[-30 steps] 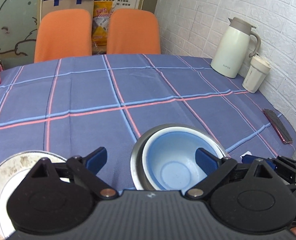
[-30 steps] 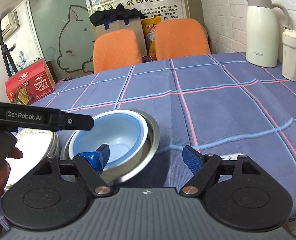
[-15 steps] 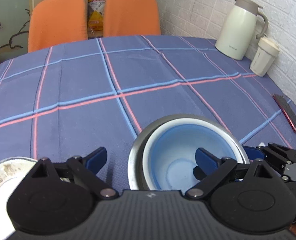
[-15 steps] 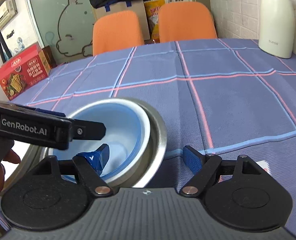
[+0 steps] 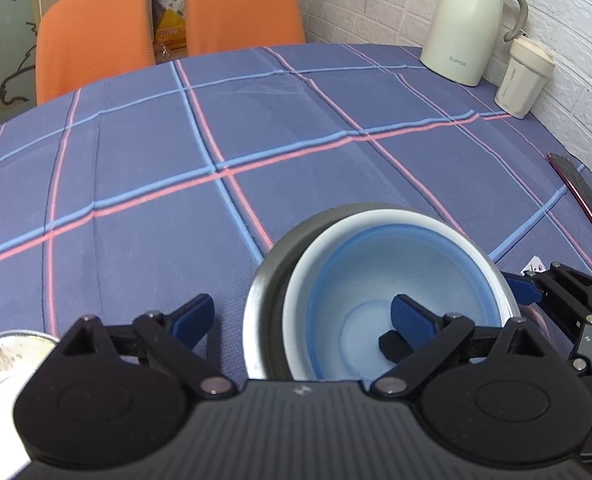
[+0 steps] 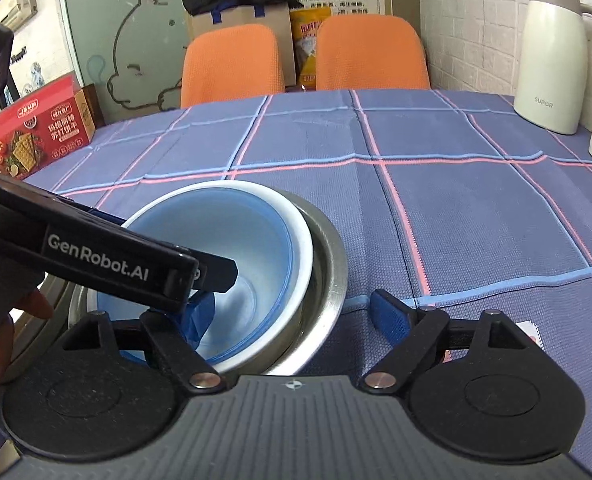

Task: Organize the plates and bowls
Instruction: 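Lift the nested bowls with the left tool and carry them toward the plate stack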

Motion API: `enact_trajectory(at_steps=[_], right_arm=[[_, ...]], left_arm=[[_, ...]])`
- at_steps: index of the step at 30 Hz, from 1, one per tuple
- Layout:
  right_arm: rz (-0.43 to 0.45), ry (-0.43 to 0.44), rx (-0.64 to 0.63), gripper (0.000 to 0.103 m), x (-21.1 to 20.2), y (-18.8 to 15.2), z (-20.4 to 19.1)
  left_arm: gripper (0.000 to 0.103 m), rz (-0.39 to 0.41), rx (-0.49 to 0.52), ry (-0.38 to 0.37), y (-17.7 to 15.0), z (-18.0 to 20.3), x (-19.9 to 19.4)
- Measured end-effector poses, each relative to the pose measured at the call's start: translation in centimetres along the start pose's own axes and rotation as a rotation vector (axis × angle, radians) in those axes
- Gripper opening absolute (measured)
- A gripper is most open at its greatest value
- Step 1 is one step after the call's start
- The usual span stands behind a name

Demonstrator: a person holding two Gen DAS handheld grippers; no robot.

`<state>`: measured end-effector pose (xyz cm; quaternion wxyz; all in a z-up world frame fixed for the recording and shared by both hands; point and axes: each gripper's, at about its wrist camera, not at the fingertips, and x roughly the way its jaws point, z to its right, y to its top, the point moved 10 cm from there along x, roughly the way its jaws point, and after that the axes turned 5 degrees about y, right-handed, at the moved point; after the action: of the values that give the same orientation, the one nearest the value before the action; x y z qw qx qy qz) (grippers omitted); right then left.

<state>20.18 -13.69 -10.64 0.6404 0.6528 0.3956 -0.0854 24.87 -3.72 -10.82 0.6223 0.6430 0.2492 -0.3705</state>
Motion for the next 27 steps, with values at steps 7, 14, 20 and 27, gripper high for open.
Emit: enact_trajectory(at_steps=[7, 14, 20, 27], right_arm=[[-0.028, 0.025, 0.062, 0.071, -0.2, 0.5, -0.2], [-0.037, 0.026, 0.014, 0.073, 0.1, 0.0, -1.3], [-0.027, 0.065, 0.004, 0.067, 0.2, 0.2, -1.7], [-0.009, 0.092, 0.114, 0.067, 0.1, 0.4, -2.6]], left_arm=[[0.096, -0.005, -0.001, -0.009, 0.2, -0.8, -0.3], [0.096, -0.03, 0.024, -0.003, -0.3, -0.5, 0.4], [0.092, -0.025, 0.076, -0.027, -0.4, 0.9, 0.6], [0.061, -0.02, 0.053, -0.041, 0.0, 1.4, 0.2]])
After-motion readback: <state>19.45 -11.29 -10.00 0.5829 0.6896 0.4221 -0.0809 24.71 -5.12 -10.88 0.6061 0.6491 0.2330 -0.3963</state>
